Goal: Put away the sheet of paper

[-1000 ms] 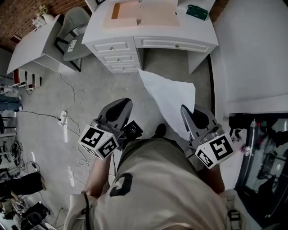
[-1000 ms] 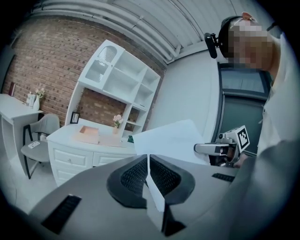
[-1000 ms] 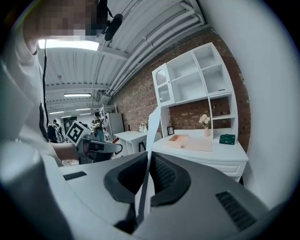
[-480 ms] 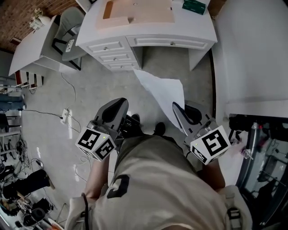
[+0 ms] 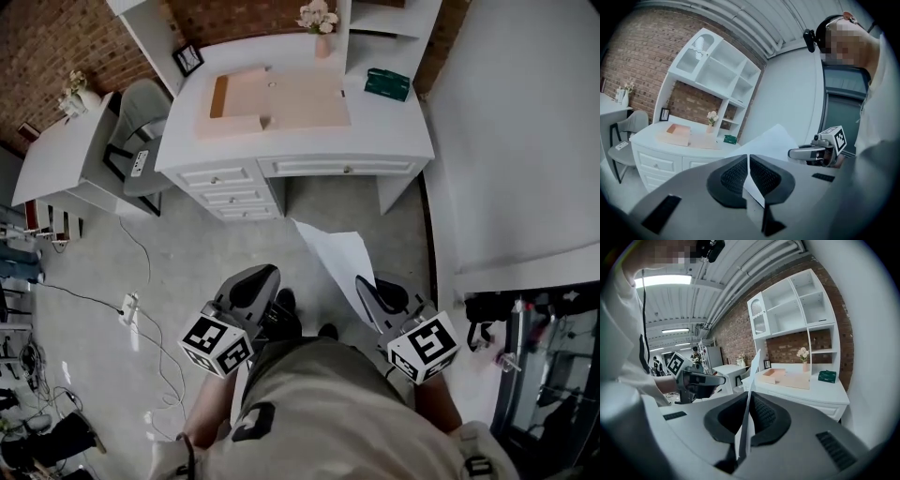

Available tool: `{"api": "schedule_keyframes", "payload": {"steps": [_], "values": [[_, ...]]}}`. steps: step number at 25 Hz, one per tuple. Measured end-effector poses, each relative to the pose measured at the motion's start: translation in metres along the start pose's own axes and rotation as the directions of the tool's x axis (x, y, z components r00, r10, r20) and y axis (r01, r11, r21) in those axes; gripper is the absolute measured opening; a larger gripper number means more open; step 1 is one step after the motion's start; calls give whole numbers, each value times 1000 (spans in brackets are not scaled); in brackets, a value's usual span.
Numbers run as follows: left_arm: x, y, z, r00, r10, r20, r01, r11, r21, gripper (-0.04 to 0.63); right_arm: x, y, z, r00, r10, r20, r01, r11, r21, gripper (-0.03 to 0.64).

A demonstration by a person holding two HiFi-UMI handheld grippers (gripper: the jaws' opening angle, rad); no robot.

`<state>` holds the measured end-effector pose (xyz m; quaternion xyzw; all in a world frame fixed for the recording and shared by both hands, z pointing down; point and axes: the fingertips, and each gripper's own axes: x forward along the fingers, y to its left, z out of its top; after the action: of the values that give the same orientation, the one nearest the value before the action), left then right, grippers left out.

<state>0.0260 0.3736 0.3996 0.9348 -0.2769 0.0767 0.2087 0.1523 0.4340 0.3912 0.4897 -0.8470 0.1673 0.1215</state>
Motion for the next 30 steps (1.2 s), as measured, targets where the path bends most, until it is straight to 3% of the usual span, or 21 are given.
{"api": "schedule_keyframes", "payload": {"steps": [7, 18, 22, 30], "values": [[2, 44, 8, 999, -35, -38, 34, 999, -28, 28, 49, -4, 26, 998, -46, -39, 45, 999, -21, 28], [1, 115, 36, 997, -75, -16, 74, 996, -56, 28, 123, 25, 59, 994, -16, -112, 5, 995, -97, 28], [0, 140, 43, 997, -82, -8, 81, 994, -66, 28, 147, 32, 75, 994, -7, -106, -9, 989, -146, 28], [-6, 176, 56, 996, -84, 9, 84, 994, -76, 28, 174, 31, 104, 997, -57, -54, 47, 985, -167, 28]]}}
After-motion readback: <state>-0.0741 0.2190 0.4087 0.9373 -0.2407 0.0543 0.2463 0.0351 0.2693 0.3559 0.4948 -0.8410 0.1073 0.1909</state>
